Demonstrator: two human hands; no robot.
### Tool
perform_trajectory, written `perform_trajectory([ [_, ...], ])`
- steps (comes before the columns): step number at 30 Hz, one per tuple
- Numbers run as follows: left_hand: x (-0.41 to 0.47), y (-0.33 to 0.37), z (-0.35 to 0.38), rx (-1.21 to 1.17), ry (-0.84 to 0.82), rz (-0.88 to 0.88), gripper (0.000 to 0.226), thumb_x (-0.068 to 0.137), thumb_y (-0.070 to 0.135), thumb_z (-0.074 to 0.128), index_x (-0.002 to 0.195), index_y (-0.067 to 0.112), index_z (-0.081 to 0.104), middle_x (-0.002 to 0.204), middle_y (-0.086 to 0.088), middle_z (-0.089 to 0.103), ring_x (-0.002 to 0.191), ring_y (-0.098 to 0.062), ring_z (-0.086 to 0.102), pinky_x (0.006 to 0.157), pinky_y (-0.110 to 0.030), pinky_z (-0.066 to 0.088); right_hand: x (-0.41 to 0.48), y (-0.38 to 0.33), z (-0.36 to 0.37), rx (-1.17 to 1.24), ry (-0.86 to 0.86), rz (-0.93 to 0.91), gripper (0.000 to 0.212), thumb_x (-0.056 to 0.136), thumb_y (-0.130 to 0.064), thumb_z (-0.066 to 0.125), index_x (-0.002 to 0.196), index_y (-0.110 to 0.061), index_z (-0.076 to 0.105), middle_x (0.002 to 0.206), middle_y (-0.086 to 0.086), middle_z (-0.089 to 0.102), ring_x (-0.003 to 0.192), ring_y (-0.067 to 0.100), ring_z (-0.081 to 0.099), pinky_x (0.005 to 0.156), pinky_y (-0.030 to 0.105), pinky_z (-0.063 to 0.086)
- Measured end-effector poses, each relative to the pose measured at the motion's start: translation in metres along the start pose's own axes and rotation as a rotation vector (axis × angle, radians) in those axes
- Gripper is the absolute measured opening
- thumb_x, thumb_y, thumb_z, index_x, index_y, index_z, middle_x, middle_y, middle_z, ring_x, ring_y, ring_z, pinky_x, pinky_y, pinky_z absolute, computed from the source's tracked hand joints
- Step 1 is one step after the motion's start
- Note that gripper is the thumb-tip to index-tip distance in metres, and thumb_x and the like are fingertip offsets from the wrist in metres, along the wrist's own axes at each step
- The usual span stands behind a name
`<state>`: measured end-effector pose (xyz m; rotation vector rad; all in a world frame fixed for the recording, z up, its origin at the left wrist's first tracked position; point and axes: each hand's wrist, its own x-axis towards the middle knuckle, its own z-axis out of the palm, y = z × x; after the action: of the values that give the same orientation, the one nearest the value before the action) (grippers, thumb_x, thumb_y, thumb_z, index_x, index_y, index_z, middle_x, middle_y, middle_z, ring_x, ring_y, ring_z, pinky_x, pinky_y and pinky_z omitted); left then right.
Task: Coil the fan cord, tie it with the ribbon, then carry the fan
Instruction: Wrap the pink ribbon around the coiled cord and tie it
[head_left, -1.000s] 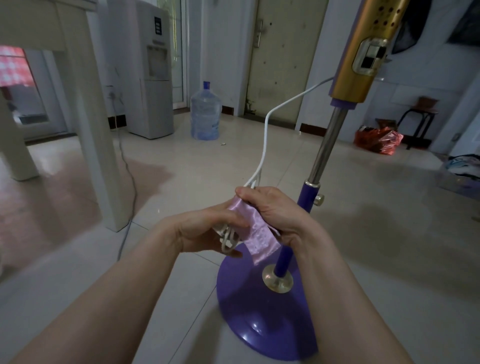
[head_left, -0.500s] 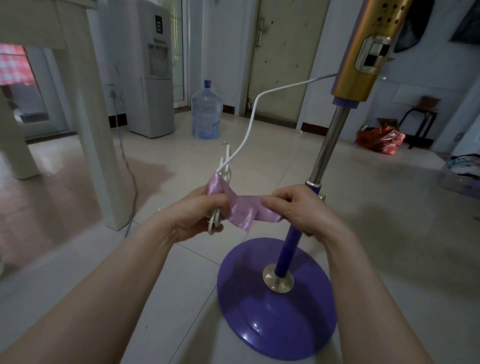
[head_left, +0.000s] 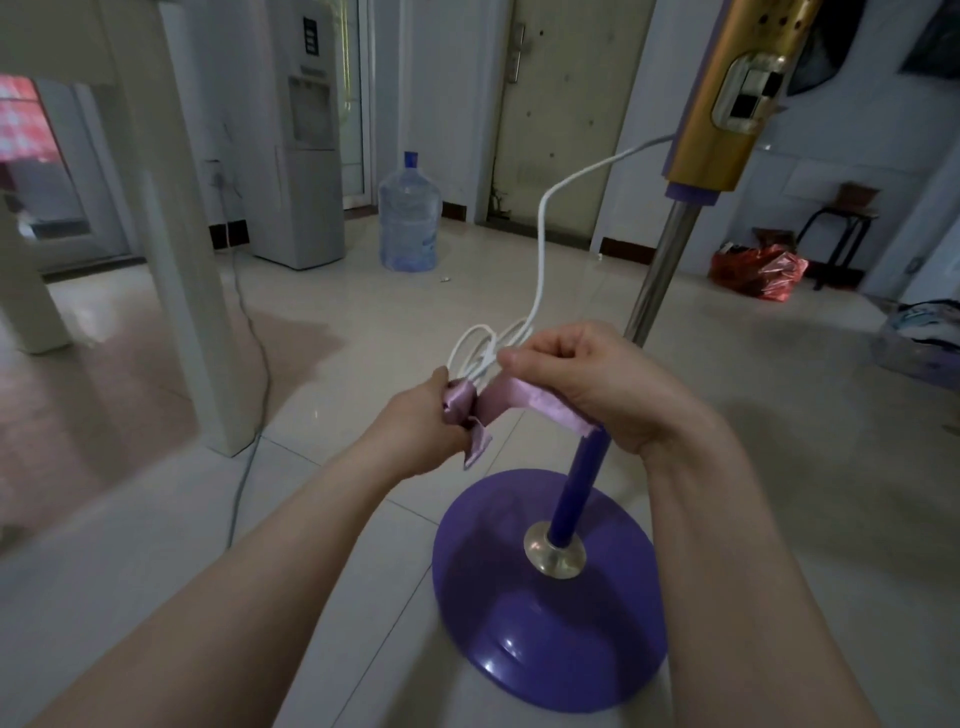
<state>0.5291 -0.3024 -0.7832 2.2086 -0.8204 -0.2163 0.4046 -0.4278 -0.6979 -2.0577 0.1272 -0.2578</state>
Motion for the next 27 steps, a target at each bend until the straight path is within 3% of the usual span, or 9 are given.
perform_trajectory([
  [3,-0.003,0.001,0.012,0.285,0.053,0.076,0.065,0.082,0.021,0.059,0.14,0.012,0.031,0.114,-0.019,0.063,0.103,-0.039,0.059,0.077,-0.036,0.045,0.004,0.001,0.006,0.123,0.011,0.023,0.03,0.094,-0.024,0.06,0.073,-0.003,0.068,0.044,-0.006,0.06,0.039,-0.001,0.053,0.041,0.009,0.039],
  [5,-0.004,0.004,0.021,0.445,0.135,0.118,0.063,0.086,0.02,0.055,0.141,0.005,0.029,0.112,-0.02,0.062,0.1,-0.039,0.06,0.073,-0.035,0.042,0.012,0.003,0.019,0.23,0.098,0.075,0.032,0.093,-0.021,0.062,0.079,0.007,0.067,0.047,-0.001,0.059,0.041,0.003,0.054,0.04,0.011,0.04],
  [7,-0.004,0.005,0.027,0.575,0.161,0.14,0.058,0.087,0.023,0.053,0.138,0.002,0.034,0.111,-0.018,0.061,0.097,-0.037,0.061,0.074,-0.037,0.043,0.02,0.009,0.03,0.281,0.225,0.146,0.03,0.091,-0.021,0.065,0.082,0.008,0.07,0.06,0.009,0.065,0.05,0.011,0.06,0.045,0.02,0.049],
  [9,-0.007,0.002,0.033,0.714,0.157,0.165,0.058,0.087,0.028,0.05,0.136,0.0,0.038,0.114,-0.016,0.059,0.096,-0.033,0.061,0.078,-0.037,0.045,0.027,0.02,0.037,0.129,0.308,0.188,0.024,0.089,-0.019,0.067,0.079,0.002,0.072,0.075,0.019,0.071,0.064,0.025,0.068,0.065,0.037,0.06],
  [11,-0.008,0.0,0.039,0.741,0.196,0.186,0.074,0.087,0.027,0.052,0.145,-0.005,0.019,0.115,-0.016,0.059,0.095,-0.031,0.061,0.078,-0.035,0.045,0.033,0.028,0.04,0.0,0.35,0.241,0.022,0.087,-0.018,0.067,0.082,0.003,0.073,0.084,0.025,0.072,0.077,0.039,0.069,0.078,0.051,0.056],
  [13,-0.01,0.001,0.043,0.611,0.241,0.186,0.093,0.085,0.028,0.058,0.148,-0.004,-0.004,0.112,-0.016,0.062,0.094,-0.031,0.062,0.077,-0.035,0.046,0.038,0.032,0.041,-0.071,0.384,0.284,0.023,0.086,-0.019,0.066,0.074,-0.001,0.071,0.073,0.02,0.072,0.062,0.032,0.067,0.072,0.045,0.057],
  [16,-0.014,0.008,0.04,0.402,0.312,0.228,0.111,0.077,0.034,0.068,0.148,0.006,-0.012,0.1,-0.013,0.066,0.086,-0.032,0.063,0.069,-0.037,0.045,0.04,0.039,0.041,-0.211,0.427,0.315,0.025,0.085,-0.023,0.064,0.064,-0.01,0.066,0.061,0.012,0.068,0.058,0.027,0.066,0.066,0.039,0.056],
  [20,-0.02,0.008,0.038,0.402,0.346,0.38,0.121,0.076,0.032,0.071,0.143,0.029,-0.03,0.101,-0.01,0.064,0.078,-0.028,0.062,0.065,-0.034,0.045,0.037,0.042,0.034,-0.039,0.356,0.345,0.032,0.093,-0.03,0.056,0.067,-0.015,0.066,0.048,0.001,0.06,0.047,0.017,0.058,0.06,0.037,0.053],
  [27,-0.023,0.012,0.037,0.417,0.315,0.45,0.1,0.081,0.032,0.064,0.15,0.036,-0.009,0.102,-0.01,0.06,0.081,-0.03,0.058,0.065,-0.033,0.039,0.032,0.039,0.018,0.081,0.214,0.362,0.035,0.097,-0.035,0.04,0.08,-0.014,0.063,0.04,-0.006,0.047,0.03,0.009,0.04,0.033,0.017,0.035],
])
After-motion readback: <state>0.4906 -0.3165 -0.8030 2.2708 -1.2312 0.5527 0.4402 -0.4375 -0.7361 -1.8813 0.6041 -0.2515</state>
